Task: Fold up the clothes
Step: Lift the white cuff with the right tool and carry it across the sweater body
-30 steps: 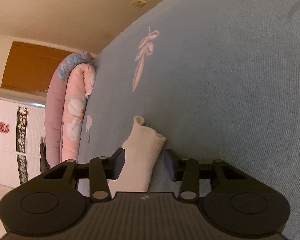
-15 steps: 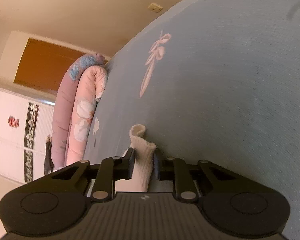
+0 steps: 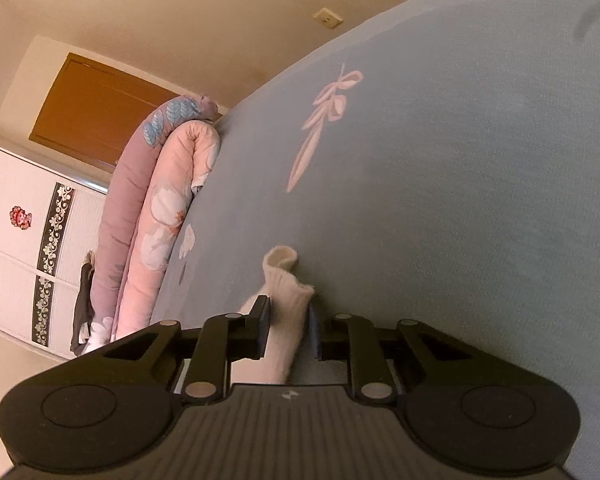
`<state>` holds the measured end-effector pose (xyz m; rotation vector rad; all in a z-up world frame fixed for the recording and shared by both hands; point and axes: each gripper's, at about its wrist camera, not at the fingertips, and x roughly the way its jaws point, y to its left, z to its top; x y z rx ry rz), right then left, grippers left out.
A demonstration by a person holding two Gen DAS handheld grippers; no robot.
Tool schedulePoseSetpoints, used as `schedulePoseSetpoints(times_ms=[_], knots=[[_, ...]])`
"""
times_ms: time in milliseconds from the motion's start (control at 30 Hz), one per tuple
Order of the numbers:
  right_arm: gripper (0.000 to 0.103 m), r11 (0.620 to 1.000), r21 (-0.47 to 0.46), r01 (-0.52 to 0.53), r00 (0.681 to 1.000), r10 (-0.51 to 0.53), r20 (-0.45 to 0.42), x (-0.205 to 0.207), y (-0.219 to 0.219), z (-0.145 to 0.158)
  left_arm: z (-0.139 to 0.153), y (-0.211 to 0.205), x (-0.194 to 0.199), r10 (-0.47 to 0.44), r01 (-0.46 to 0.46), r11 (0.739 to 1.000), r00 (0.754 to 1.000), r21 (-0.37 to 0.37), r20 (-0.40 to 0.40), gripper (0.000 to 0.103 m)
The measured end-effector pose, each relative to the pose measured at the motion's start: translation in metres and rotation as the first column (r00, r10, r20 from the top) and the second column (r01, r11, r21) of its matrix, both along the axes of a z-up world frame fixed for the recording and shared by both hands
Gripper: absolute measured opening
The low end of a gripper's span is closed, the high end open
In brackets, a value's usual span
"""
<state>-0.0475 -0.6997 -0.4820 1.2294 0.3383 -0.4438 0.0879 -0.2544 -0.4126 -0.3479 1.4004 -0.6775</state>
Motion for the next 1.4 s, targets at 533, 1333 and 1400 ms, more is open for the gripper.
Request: schedulePoseSetpoints(times_ms=[533,1333,1400], knots=[[0.018,0.987,-0.132,-0.087,0.985,0.065,-0.158,0.031,0.005,0.047,0.005,0.01,-0.001,0.02,-0.021,1.0,0.999,0.005,0.032,0.102],[0.017,0.554,-0.607,-0.57,0.814,0.283,-0.507,0.156,0.245,0.211,0.047,0.154,-0.027,0.239,-0.237,0.971,0.964,-0.033,0.12,0.102],[0.018,0.515,-0.62,-0.592,0.8,0.288,-0.526,0.167,0.277,0.213,0.049,0.172,-0.027,0.263,-0.258,0.965,0.957,-0.051,0.122,0.102]])
